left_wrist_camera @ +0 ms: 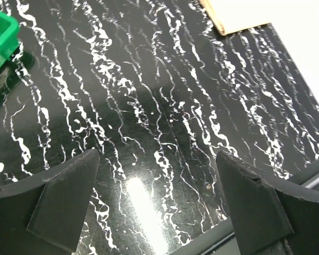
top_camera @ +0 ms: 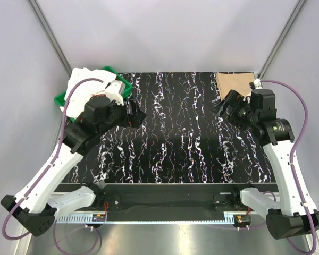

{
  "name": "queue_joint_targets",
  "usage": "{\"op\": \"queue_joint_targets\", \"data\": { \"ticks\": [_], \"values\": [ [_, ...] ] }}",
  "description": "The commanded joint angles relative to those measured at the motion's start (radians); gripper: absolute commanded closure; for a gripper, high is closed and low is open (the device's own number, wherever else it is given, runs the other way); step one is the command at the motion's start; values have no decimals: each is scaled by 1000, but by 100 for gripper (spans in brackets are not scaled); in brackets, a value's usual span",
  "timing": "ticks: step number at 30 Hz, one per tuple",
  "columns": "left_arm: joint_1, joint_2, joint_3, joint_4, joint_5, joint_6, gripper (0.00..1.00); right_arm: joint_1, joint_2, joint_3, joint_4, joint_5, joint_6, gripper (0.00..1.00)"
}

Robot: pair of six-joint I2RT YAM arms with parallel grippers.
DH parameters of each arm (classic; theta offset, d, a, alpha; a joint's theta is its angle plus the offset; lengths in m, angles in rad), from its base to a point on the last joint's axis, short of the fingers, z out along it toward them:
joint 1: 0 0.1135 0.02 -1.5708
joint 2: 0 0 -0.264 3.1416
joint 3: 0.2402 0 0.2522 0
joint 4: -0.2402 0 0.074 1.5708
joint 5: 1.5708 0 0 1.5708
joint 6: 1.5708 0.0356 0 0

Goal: Fold and stack the t-shirts
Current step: Grab the tshirt from the pile

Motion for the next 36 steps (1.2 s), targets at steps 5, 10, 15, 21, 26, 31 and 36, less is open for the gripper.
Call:
{"op": "queue_joint_targets", "data": {
  "ticks": [5, 10, 15, 21, 26, 31, 36],
  "values": [
    [1, 49, 35, 40, -70, -7, 1, -3, -3, -32, 70, -51, 11, 0],
    [26, 115, 61, 62, -225, 25, 1, -3, 22, -41, 84, -73, 27, 1],
    [249, 280, 178, 71, -222, 76, 2, -3, 19, -64, 118, -82, 34, 0],
    [472, 657, 430, 71, -327, 125, 8, -3, 25, -90, 204, -145, 68, 0],
    [590, 903, 649, 39, -305, 84, 15, -3, 55, -84, 221, -168, 60, 0],
    [681, 1136, 871, 43, -276, 51, 18, -2, 83, -75, 224, -160, 37, 0],
    [699, 1217, 989, 43, -149, 96, 77, -3, 123, -56, 224, -186, 40, 0]
  ]
}}
